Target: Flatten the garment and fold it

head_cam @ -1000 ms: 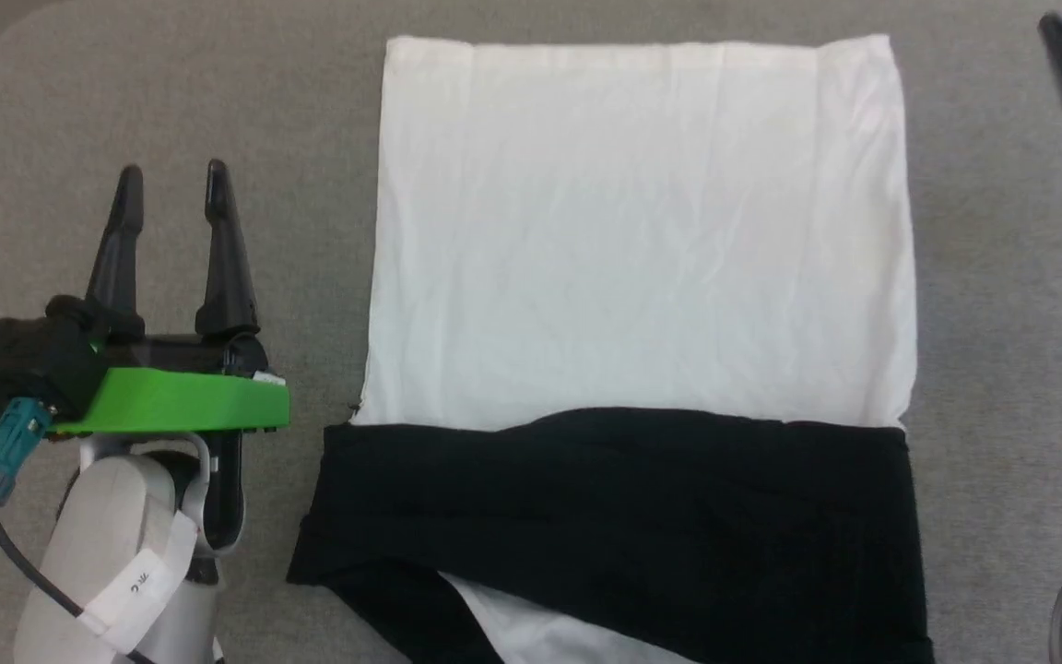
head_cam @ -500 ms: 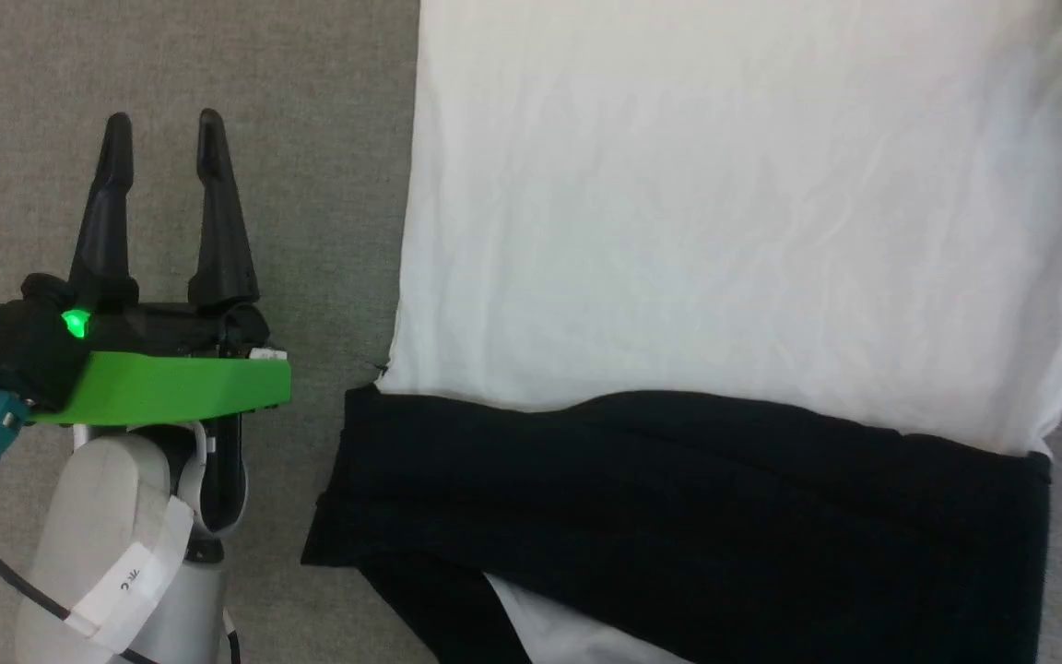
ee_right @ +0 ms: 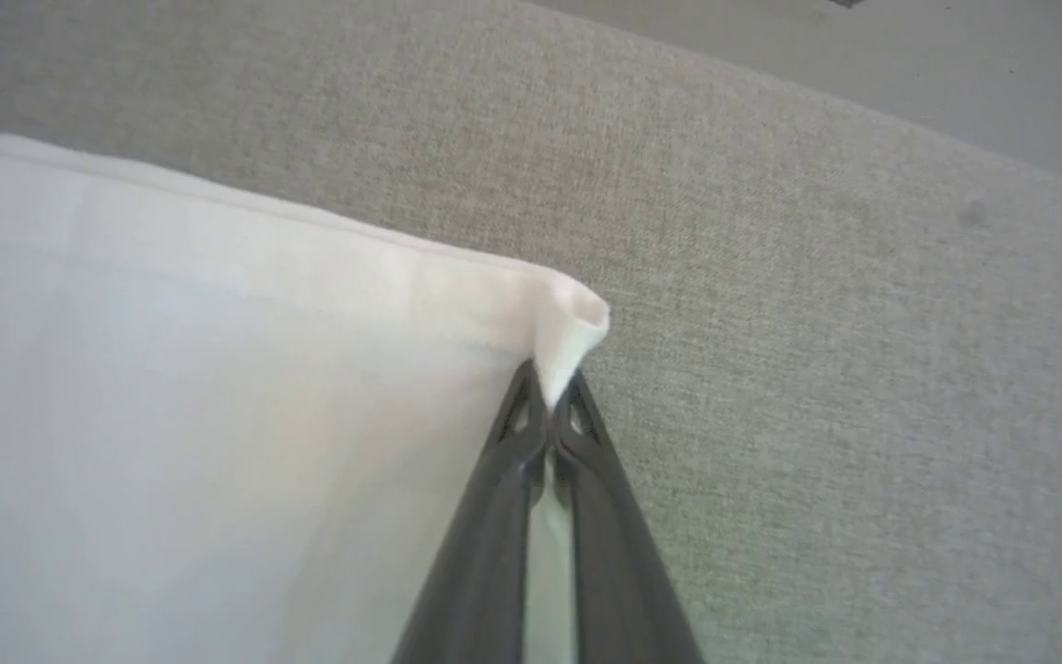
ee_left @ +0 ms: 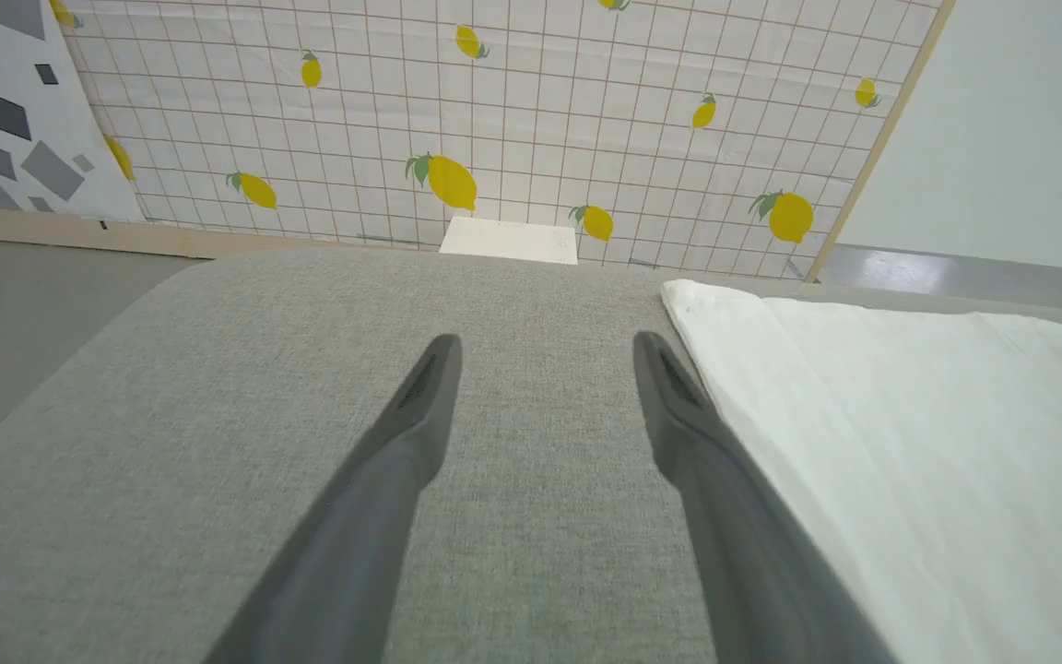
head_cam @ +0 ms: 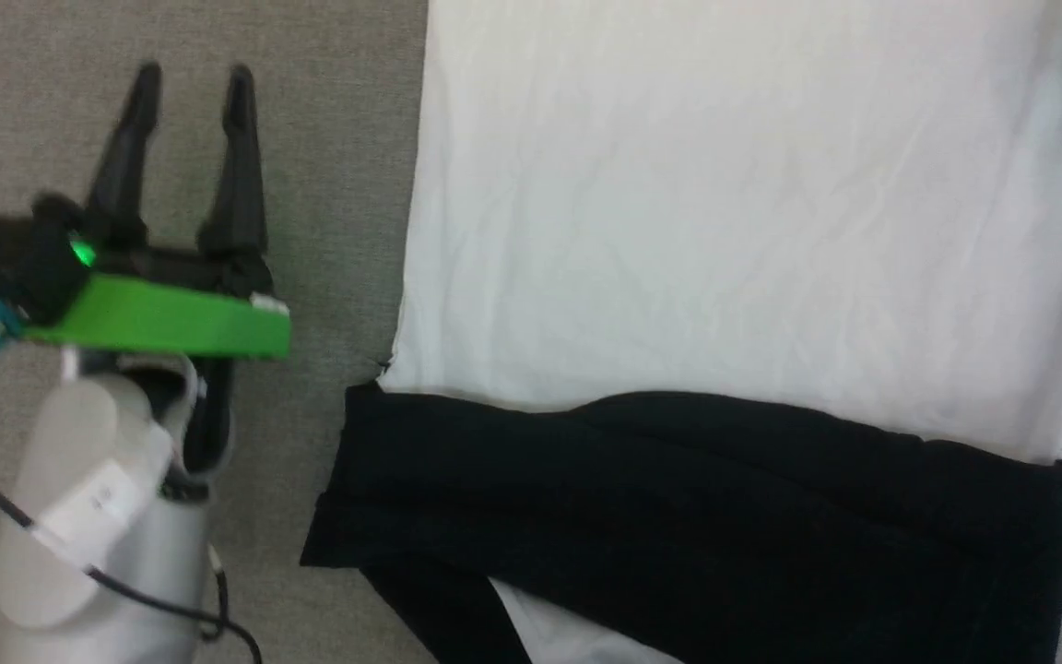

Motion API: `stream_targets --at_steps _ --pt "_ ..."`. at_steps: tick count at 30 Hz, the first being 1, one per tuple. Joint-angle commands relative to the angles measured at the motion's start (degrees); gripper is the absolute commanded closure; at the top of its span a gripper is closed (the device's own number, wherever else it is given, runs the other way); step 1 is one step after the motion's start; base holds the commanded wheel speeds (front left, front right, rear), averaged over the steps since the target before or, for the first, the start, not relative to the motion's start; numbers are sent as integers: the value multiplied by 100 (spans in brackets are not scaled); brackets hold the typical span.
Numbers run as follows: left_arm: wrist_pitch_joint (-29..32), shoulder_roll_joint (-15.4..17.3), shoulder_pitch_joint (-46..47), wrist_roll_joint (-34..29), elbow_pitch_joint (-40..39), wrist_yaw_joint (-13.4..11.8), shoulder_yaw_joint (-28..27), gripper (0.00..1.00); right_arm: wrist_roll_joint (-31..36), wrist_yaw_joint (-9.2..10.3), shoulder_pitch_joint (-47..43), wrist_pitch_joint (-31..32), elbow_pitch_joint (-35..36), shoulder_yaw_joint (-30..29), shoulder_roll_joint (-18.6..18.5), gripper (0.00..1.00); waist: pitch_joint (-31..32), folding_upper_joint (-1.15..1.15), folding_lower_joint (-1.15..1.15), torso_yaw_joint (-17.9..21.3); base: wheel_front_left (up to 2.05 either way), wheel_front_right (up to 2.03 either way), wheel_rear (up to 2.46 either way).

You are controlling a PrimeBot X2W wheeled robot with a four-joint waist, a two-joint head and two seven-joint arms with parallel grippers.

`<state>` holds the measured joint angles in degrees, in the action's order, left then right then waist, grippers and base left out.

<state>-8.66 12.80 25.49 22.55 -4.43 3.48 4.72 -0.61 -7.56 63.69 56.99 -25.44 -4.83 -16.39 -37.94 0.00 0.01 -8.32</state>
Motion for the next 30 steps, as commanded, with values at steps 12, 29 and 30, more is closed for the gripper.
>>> stream_targets --at_steps 12,29,30 --pt "3413 661 3048 742 1467 127 332 0 -498 8 160 -248 196 772 280 100 60 0 -1 670 0 0 0" --pt "5662 609 4490 710 3226 3 1113 0 -798 8 279 -345 398 1165 221 100 -364 0 -1 1025 0 0 0" --pt "5646 598 4479 717 3259 10 1125 0 -799 8 289 -343 402 1176 202 100 -392 0 -1 1024 0 0 0"
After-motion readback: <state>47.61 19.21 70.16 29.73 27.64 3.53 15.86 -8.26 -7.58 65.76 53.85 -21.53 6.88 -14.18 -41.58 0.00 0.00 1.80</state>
